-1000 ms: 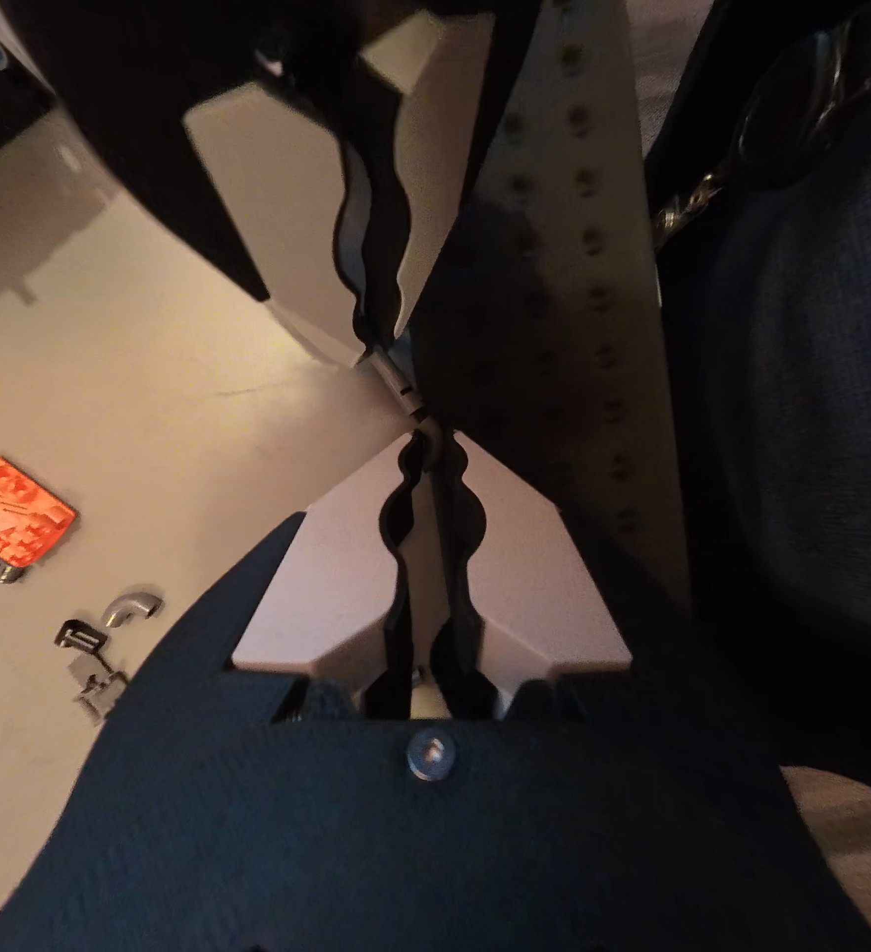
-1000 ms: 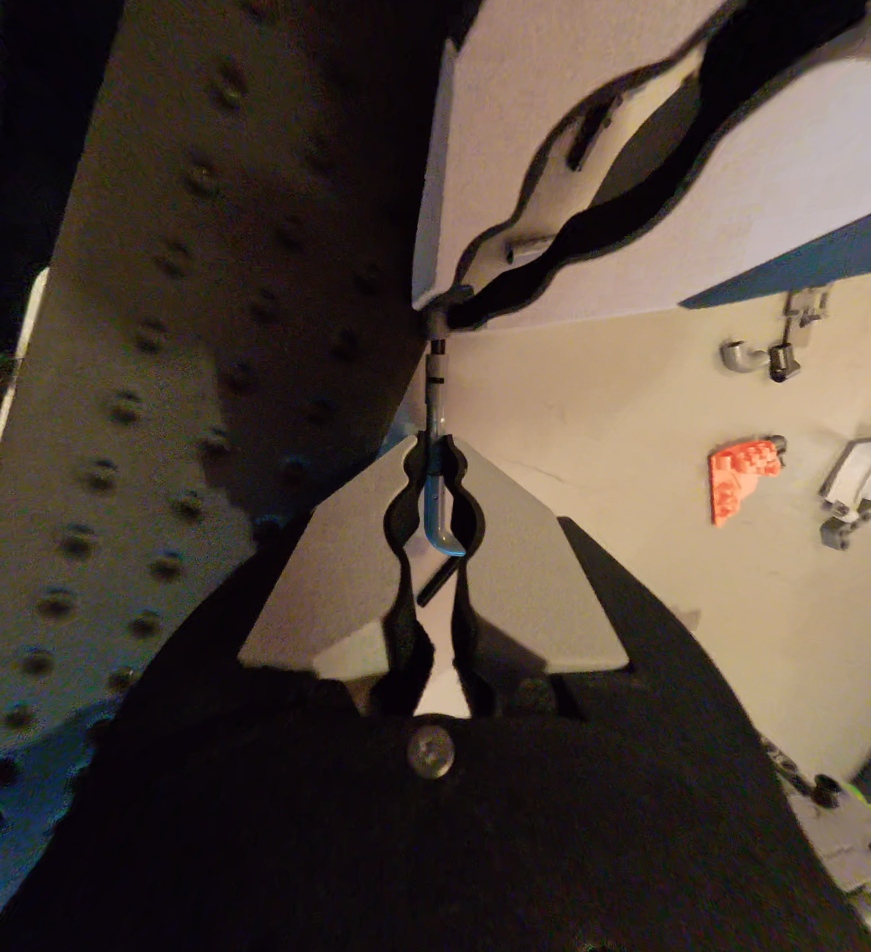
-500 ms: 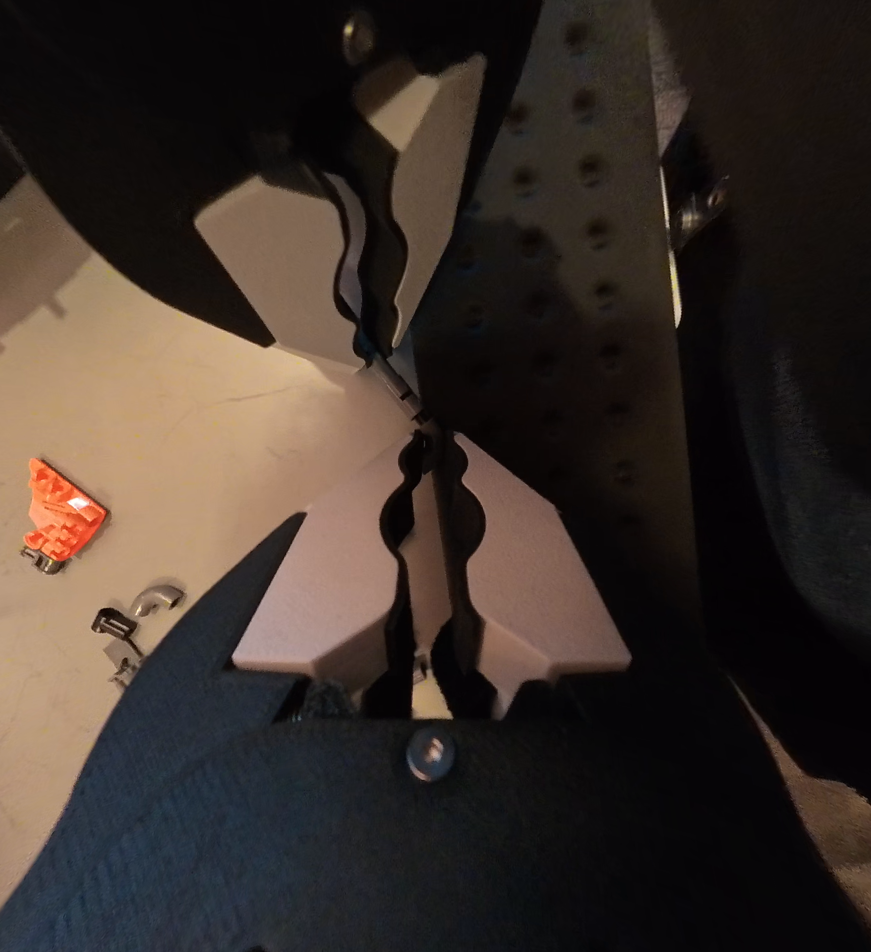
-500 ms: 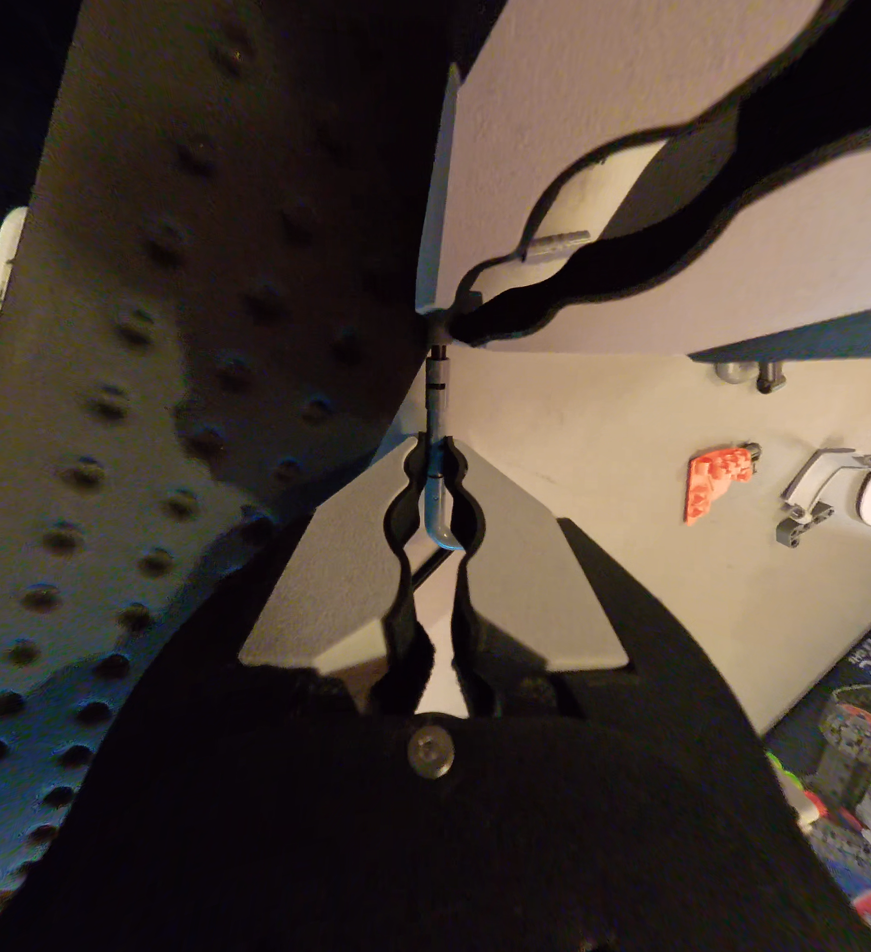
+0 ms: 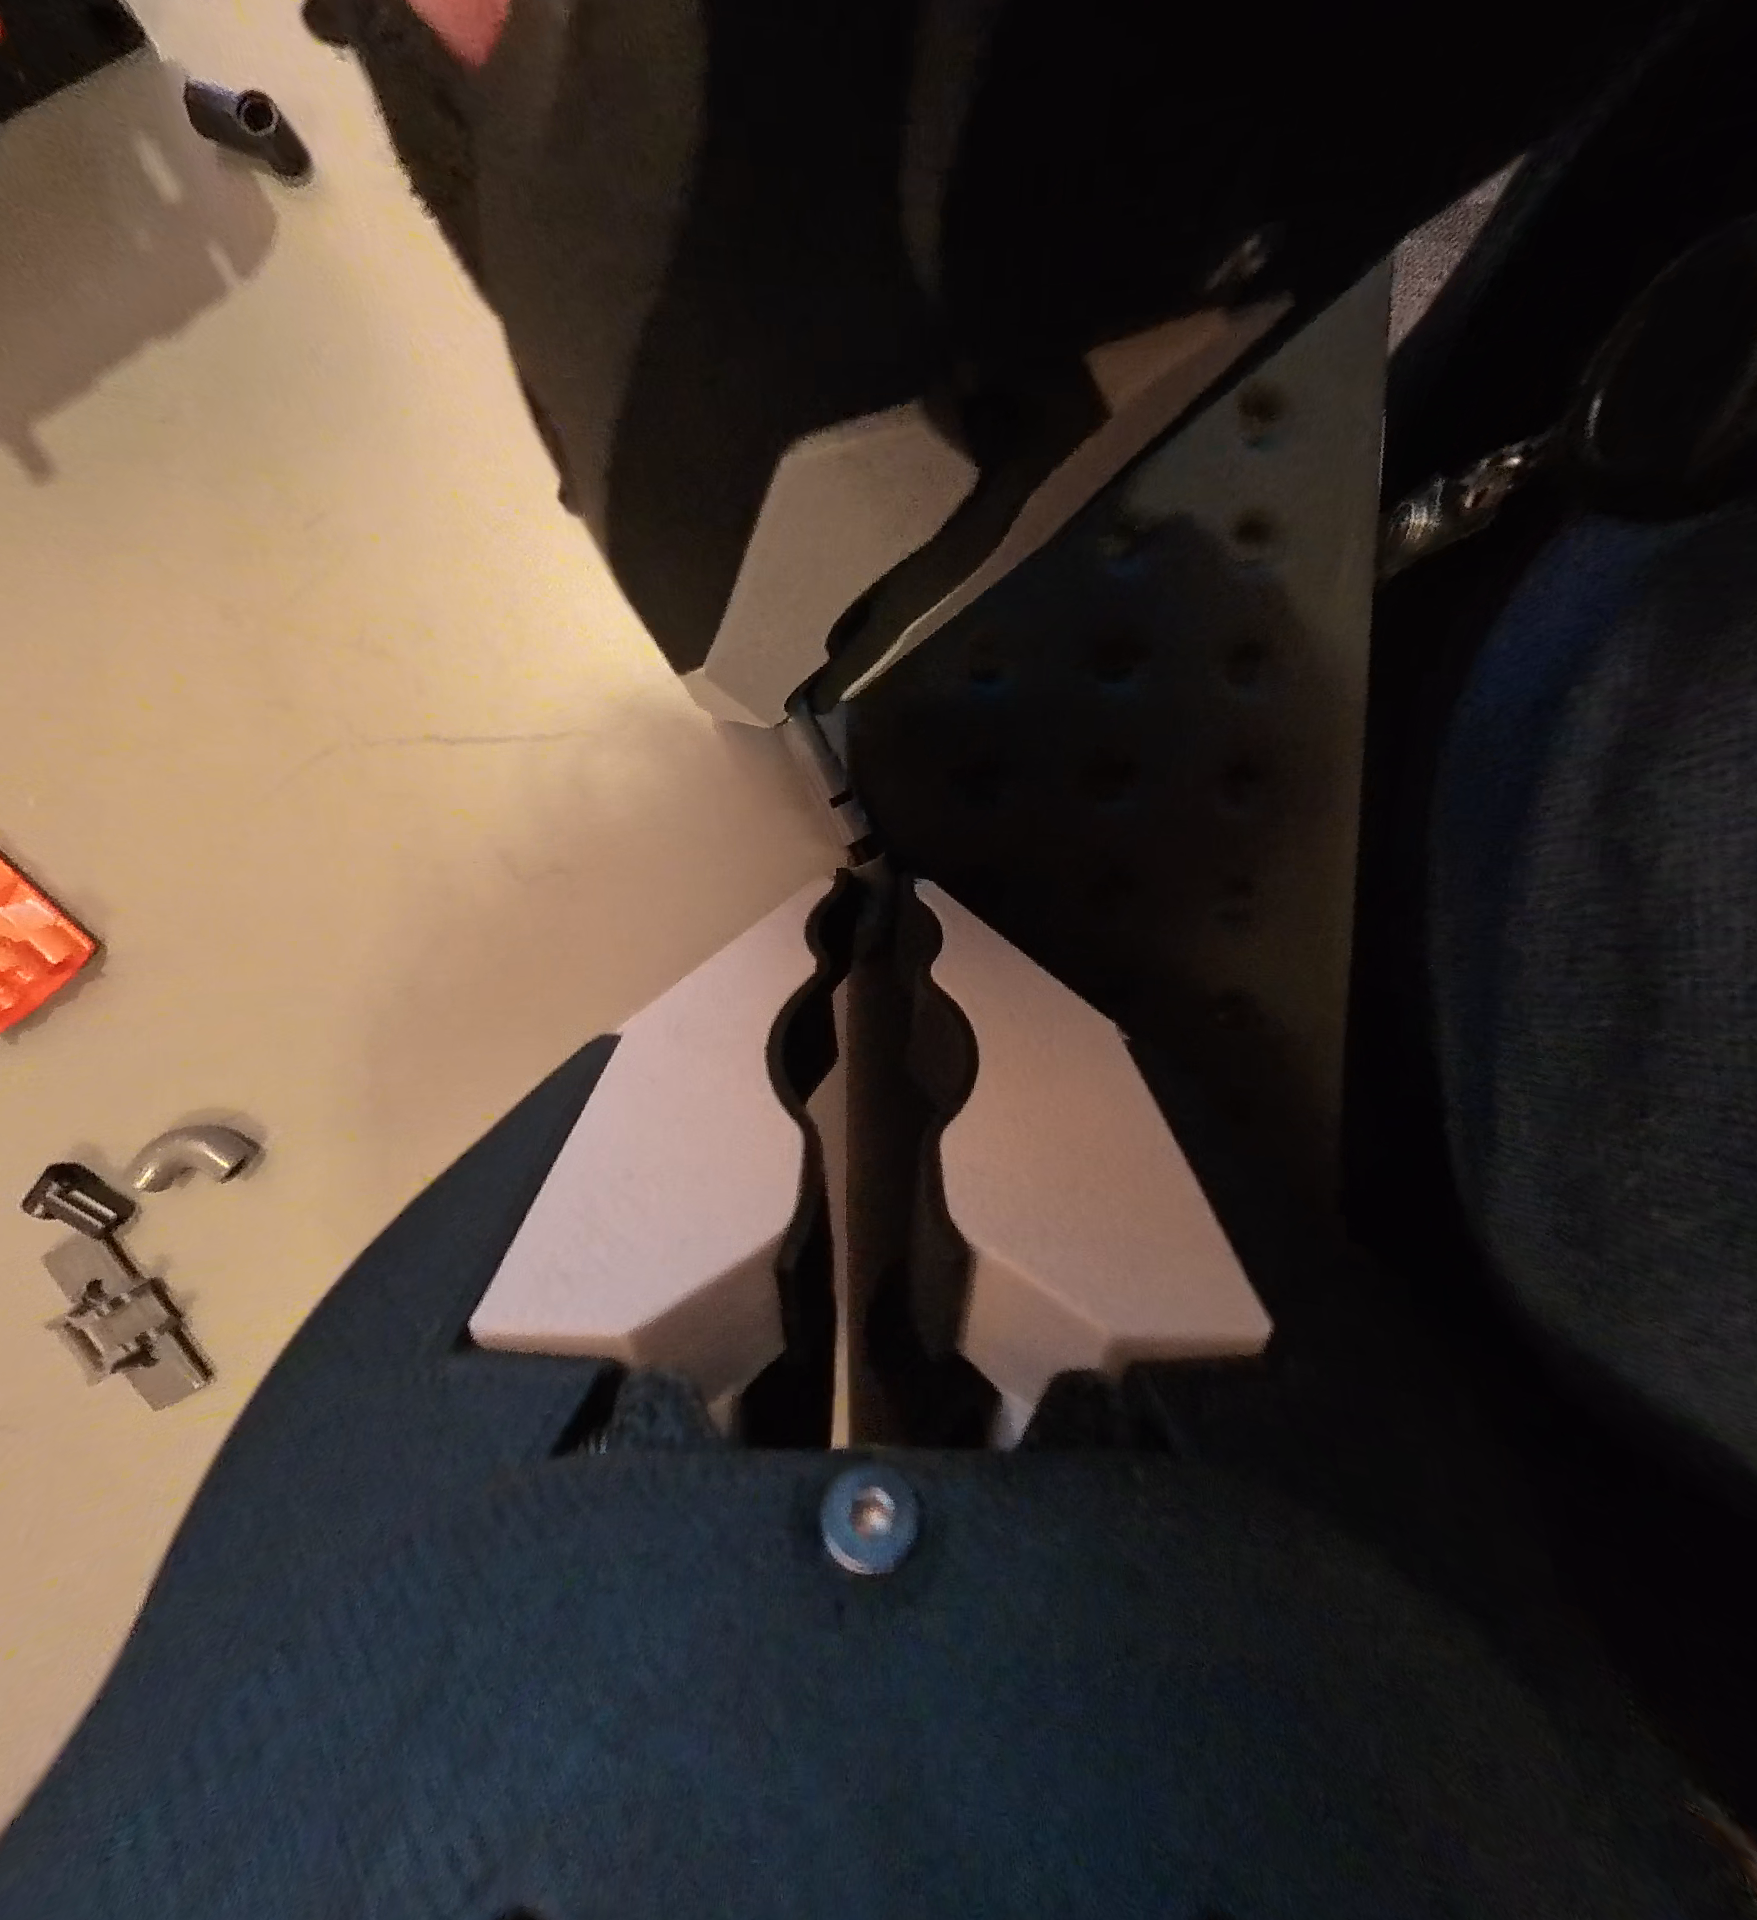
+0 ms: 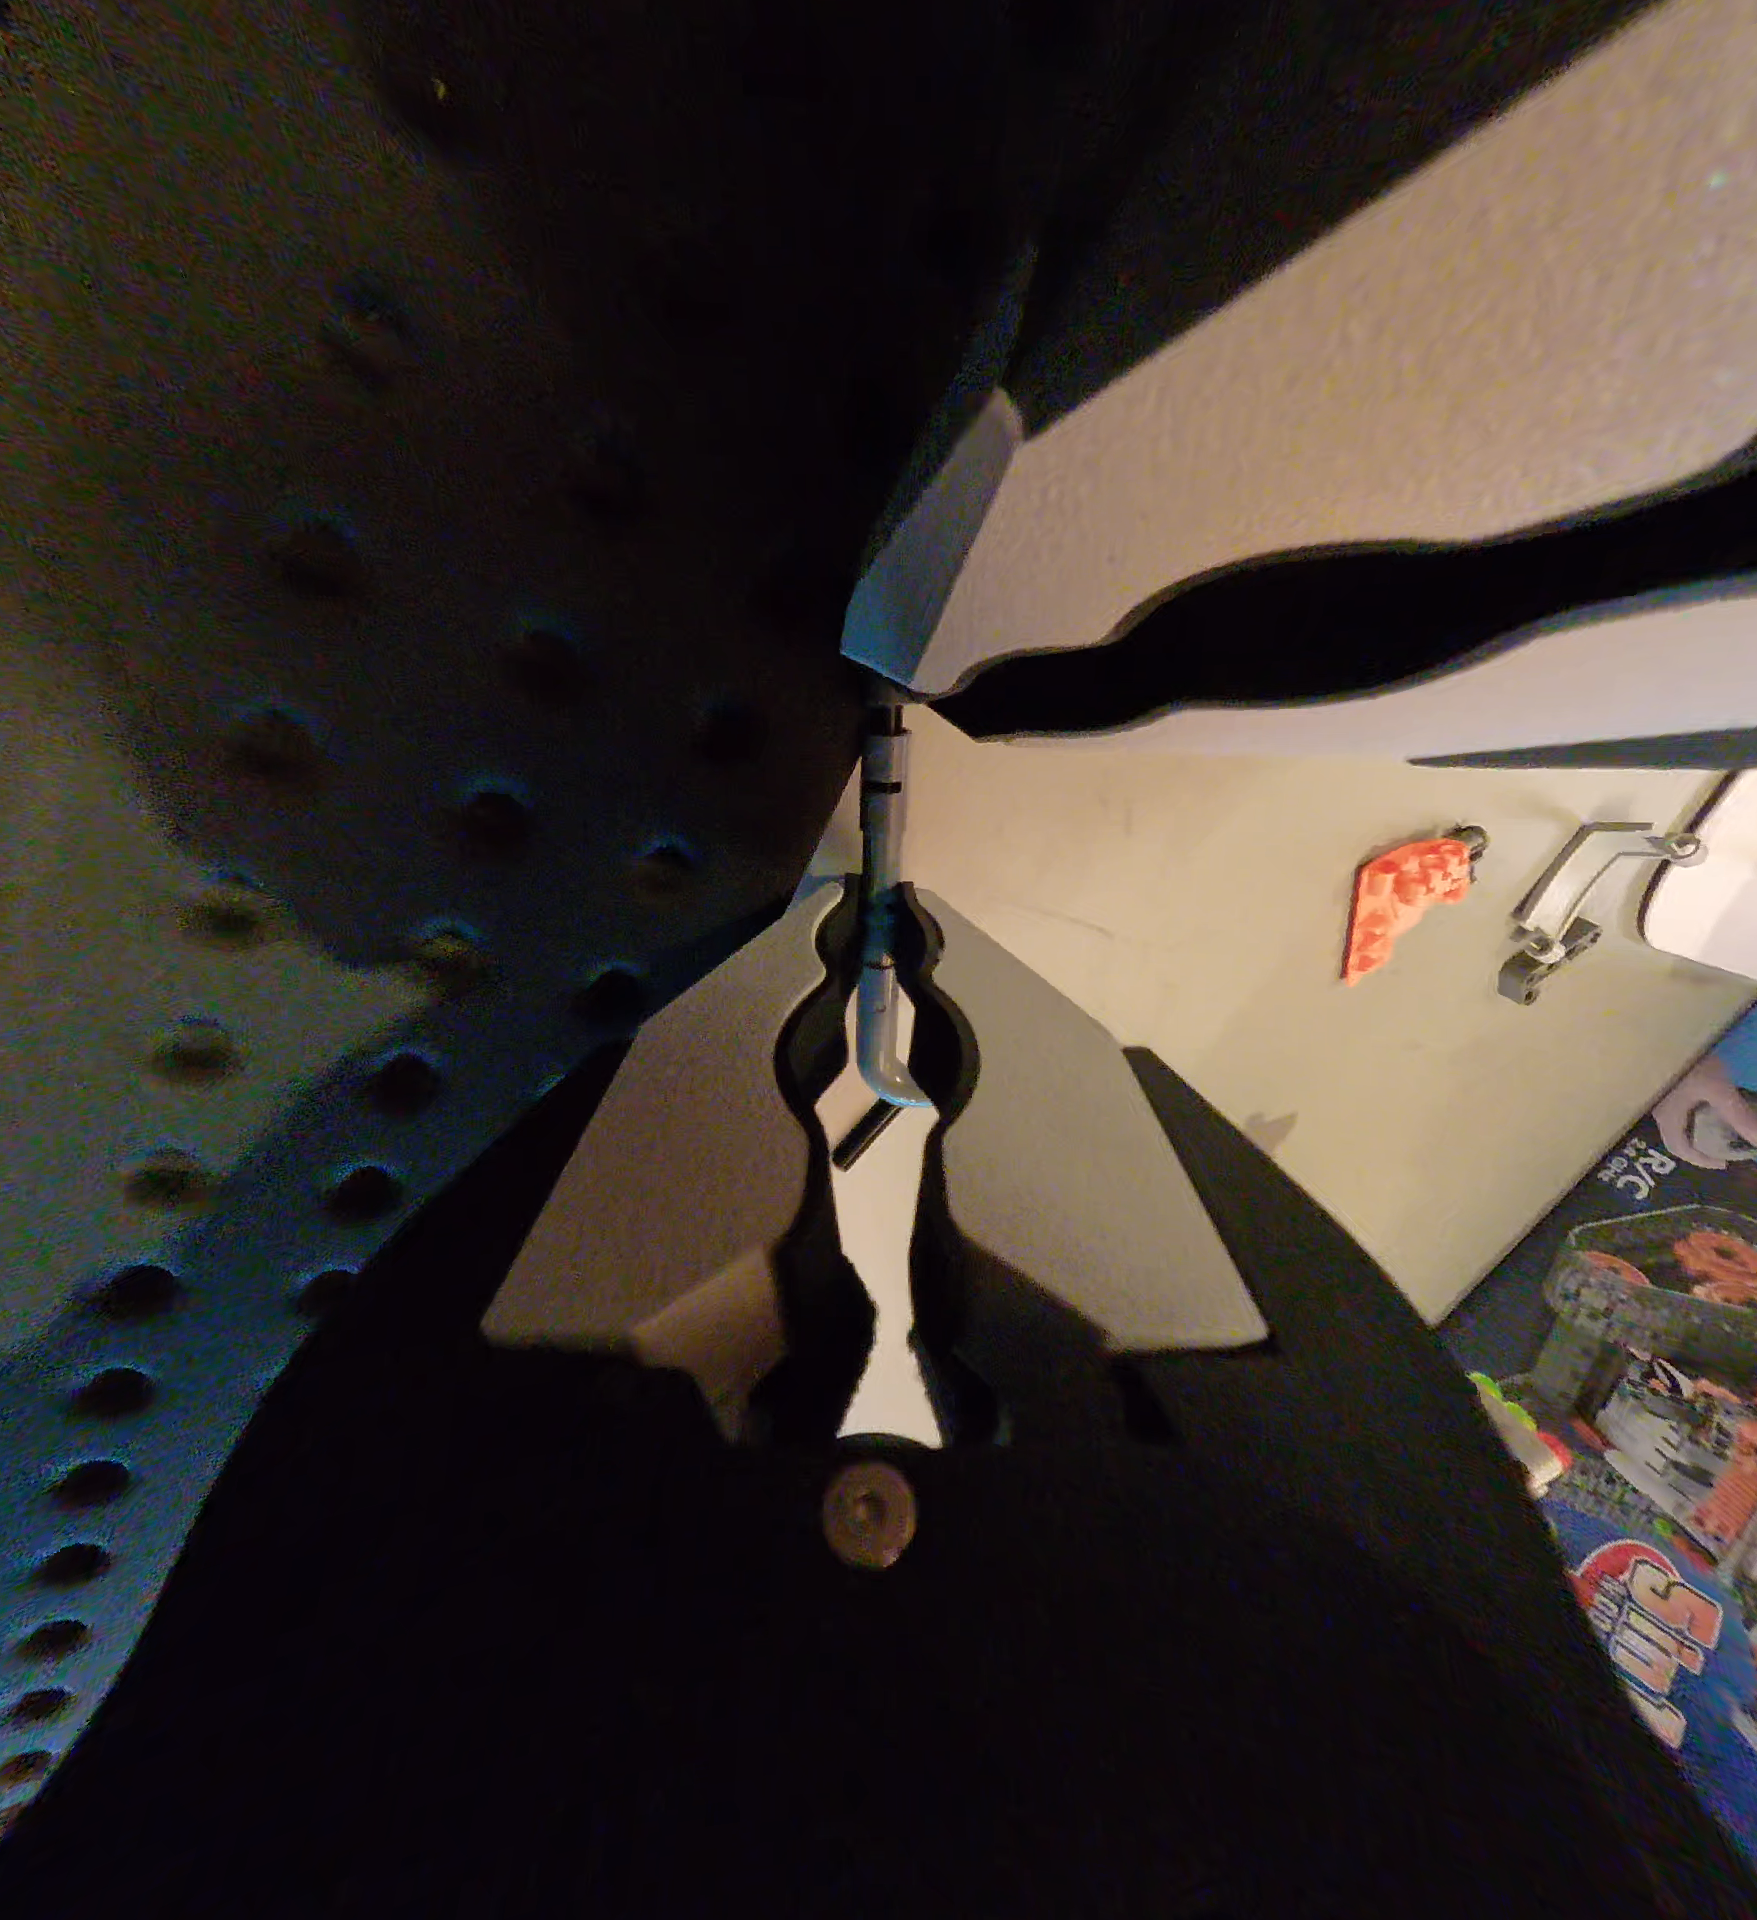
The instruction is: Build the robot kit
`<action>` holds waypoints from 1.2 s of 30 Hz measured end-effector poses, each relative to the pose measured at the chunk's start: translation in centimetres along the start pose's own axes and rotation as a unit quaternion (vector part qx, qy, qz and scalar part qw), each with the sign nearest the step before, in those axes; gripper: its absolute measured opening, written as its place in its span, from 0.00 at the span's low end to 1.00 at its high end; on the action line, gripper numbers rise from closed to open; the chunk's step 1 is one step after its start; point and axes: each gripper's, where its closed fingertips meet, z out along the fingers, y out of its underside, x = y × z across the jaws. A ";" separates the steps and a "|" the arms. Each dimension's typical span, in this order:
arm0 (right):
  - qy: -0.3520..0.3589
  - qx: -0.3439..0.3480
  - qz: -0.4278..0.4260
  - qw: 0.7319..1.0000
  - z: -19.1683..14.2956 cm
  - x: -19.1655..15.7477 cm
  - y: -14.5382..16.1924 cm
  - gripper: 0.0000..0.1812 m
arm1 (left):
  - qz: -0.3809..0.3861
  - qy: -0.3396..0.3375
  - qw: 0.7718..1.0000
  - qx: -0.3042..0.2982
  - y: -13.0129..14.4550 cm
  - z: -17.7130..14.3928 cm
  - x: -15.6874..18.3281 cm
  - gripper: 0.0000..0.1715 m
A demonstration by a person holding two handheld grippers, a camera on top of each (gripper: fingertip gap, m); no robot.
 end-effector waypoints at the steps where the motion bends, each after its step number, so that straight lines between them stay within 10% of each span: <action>1: 0.002 -0.004 -0.001 1.000 0.0 0.0 0.0 0.00 | -0.009 0.004 1.000 0.000 0.0 0.0 0.0 0.01; 36: -0.026 0.080 0.114 0.990 0.0 0.4 -0.2 0.01 | -0.159 0.036 0.982 0.094 0.6 -1.5 -1.1 0.11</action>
